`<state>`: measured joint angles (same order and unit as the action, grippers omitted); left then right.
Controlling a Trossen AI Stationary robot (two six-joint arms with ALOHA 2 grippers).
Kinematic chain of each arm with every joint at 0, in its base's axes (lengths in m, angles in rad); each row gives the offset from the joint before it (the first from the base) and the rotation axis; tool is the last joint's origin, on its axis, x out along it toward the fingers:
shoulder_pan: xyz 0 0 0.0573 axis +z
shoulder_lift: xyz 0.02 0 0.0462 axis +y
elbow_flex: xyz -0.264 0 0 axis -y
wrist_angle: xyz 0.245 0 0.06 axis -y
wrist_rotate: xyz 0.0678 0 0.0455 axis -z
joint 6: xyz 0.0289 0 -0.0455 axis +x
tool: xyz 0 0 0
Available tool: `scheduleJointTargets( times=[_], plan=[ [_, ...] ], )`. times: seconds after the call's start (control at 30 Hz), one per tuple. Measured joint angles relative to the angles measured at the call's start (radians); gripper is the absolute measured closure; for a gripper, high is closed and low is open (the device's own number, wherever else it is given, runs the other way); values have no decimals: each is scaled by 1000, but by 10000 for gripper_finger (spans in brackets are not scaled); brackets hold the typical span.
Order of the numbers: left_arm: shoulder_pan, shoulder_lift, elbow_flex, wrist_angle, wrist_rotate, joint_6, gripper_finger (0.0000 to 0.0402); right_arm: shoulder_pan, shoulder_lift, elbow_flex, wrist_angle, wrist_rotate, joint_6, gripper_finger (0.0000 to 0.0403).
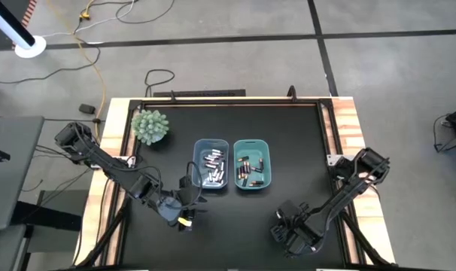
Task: Sort batteries
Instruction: Put the silver battery into the blue bin
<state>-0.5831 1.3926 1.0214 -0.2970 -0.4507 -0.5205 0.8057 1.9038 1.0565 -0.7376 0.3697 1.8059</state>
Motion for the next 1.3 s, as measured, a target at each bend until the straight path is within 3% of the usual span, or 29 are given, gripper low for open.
scheduleJointTargets(
  times=[0.23, 0.37, 0.5, 0.7, 0.9, 1.1, 1.3],
  plan=[
    [0, 0, 0, -3, 0, 25, 244, -3, -25, -8, -8, 16, -32, 338],
    [0, 0, 0, -3, -1, 113, 244, -4, -42, -8, -6, 16, -44, 376],
    [0, 0, 0, -3, -1, 184, 244, -3, -73, -10, -6, 18, -58, 377],
    [0, 0, 0, -2, -1, 135, 244, -23, -189, -15, -74, 33, -61, 365],
    [1, 0, 0, -5, -8, 137, 244, -63, -335, -4, -89, 155, -102, 366],
    [25, -7, 0, -135, -24, 70, 244, -188, -383, 128, -101, 179, -333, 366],
    [73, -103, -50, -202, -26, 159, 244, -360, -293, 353, -89, 177, -626, 366]
  ],
)
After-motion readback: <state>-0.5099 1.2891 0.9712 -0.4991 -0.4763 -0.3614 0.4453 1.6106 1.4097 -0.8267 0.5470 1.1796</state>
